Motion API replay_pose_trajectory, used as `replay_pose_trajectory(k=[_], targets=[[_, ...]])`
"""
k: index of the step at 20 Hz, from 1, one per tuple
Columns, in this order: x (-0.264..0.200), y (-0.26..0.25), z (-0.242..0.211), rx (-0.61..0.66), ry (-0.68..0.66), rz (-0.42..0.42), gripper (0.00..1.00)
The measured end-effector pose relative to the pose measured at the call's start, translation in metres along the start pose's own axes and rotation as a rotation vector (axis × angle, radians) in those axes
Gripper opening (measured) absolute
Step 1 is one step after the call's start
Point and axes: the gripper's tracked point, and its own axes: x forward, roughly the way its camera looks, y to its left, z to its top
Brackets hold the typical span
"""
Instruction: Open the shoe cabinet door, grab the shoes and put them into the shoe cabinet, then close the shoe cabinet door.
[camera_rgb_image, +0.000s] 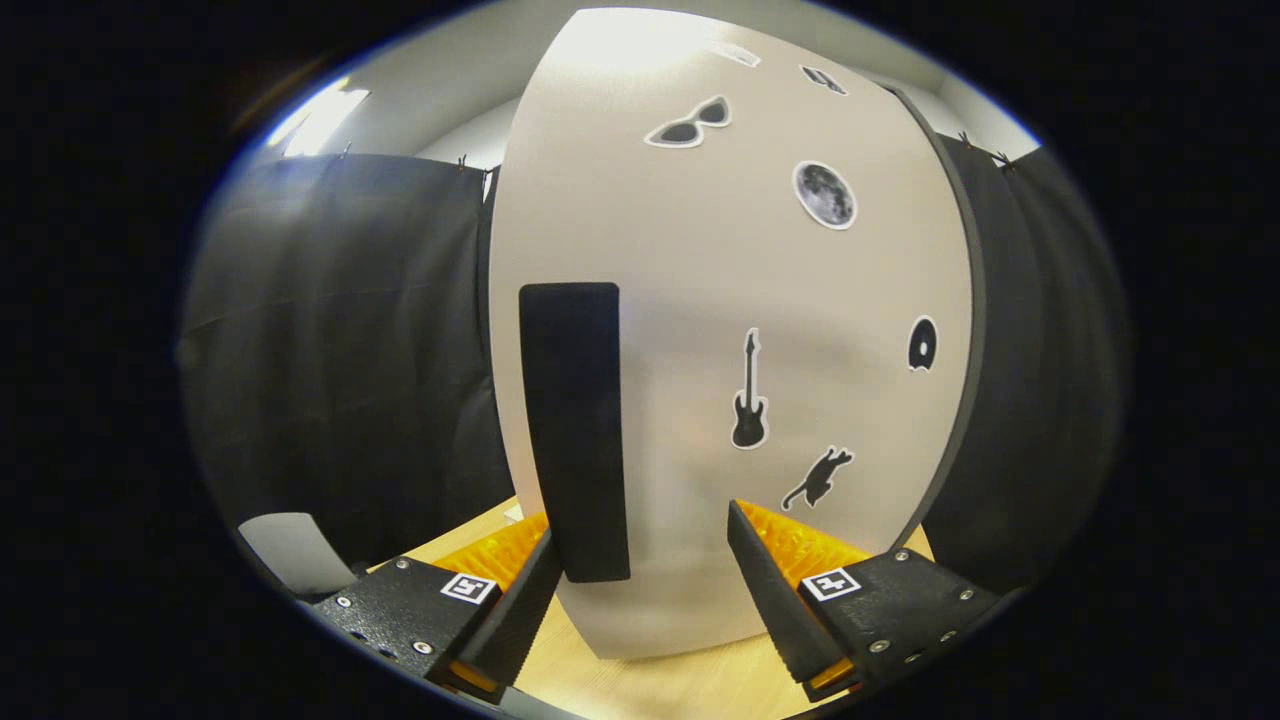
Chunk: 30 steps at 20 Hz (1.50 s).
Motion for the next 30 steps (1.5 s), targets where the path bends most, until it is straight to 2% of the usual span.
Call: replay_pose_trajectory(k=[6,17,24,30], targets=[[0.024,0.007,0.002,0.025,-0.032,-0.045,0.96],[0.048,0.005,0.009,0.044,-0.115,-0.244,0.97],[0.060,0.001,0.010,0.047,-0.139,-0.307,0.98],[0.066,-0.003,0.011,0.047,-0.146,-0.320,0.98]])
